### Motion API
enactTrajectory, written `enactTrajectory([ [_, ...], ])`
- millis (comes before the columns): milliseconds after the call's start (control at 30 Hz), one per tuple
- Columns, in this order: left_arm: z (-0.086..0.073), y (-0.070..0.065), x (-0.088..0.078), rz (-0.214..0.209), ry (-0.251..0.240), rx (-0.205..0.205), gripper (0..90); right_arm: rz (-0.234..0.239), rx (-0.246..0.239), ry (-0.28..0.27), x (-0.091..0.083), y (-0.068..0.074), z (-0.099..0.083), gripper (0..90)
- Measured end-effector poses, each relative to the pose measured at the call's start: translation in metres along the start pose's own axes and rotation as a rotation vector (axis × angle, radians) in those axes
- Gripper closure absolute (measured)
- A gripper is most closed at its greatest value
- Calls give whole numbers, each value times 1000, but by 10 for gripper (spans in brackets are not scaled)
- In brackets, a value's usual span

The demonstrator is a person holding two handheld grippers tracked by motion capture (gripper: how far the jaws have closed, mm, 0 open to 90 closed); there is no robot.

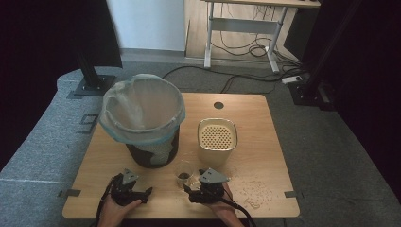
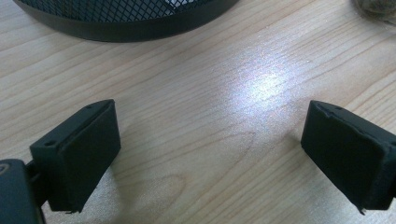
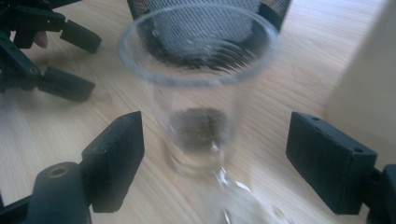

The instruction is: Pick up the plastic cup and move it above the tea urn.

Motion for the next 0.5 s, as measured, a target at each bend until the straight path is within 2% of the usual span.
enactTrajectory([
  [67,0,0,0,0,0,1,41,7,-3,3,4,2,3,197],
  [200,0,0,0,-1,1,3,40,23,-14,21,24,6,12,201],
  [300,0,0,0,-1,2,5,39,-11,-42,18,35,8,18,248],
  [333,0,0,0,-2,2,6,39,-29,-52,9,37,7,19,292],
  [400,0,0,0,-3,2,8,38,-34,-49,2,37,5,20,348],
  [500,0,0,0,-3,2,8,38,-27,-47,2,32,2,20,360],
])
Point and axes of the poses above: each handheld gripper's, and its own axes: x roughly forward along the jaws, z roughly out of its top, y roughly to its left, the point moved 3 cm from there along x, roughly forward along the jaws, and after that the axes turned 15 degrees about y, right-handed, at the moved point
